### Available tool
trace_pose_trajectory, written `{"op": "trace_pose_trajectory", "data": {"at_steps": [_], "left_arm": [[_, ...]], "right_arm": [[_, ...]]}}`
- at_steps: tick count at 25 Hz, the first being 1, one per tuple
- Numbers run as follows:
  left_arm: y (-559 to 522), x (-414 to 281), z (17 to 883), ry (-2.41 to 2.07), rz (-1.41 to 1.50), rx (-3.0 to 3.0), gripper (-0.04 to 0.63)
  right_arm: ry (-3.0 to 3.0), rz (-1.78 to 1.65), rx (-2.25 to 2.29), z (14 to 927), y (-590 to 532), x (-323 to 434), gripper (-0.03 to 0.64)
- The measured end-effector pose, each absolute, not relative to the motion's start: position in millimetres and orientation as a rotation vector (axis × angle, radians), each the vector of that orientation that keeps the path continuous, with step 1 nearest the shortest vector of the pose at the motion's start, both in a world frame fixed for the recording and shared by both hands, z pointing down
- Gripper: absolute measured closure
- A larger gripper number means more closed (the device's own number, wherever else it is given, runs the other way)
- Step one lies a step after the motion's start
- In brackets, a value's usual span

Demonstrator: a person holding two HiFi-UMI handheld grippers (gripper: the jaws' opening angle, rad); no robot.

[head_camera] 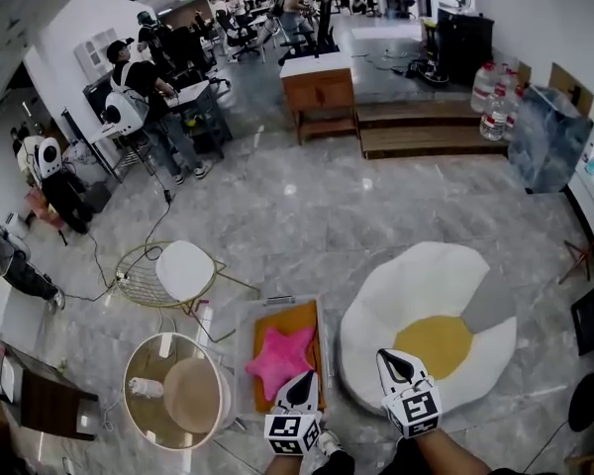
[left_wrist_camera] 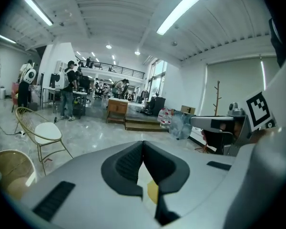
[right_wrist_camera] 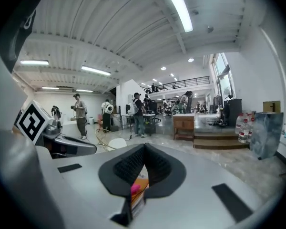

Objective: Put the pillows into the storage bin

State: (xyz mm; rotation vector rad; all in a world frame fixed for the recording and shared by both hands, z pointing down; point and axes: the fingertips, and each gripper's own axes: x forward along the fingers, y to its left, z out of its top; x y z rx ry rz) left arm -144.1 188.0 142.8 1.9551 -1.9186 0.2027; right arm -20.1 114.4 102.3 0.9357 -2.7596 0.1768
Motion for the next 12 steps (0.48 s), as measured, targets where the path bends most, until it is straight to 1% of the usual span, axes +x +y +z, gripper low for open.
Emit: {"op": "trace_pose_trajectory", "data": {"at_steps": [6, 12], "left_arm": [[197, -121, 119, -1.894, 0.221, 2.012, 0.578], [194, -134, 109, -1.917, 0.207, 2.05, 0.577]], "right_arm": [[-2.756, 0.11, 0.971, 71, 120, -9, 0.606], [-2.769, 0.04, 0.995, 63, 125, -21, 0.606]]}}
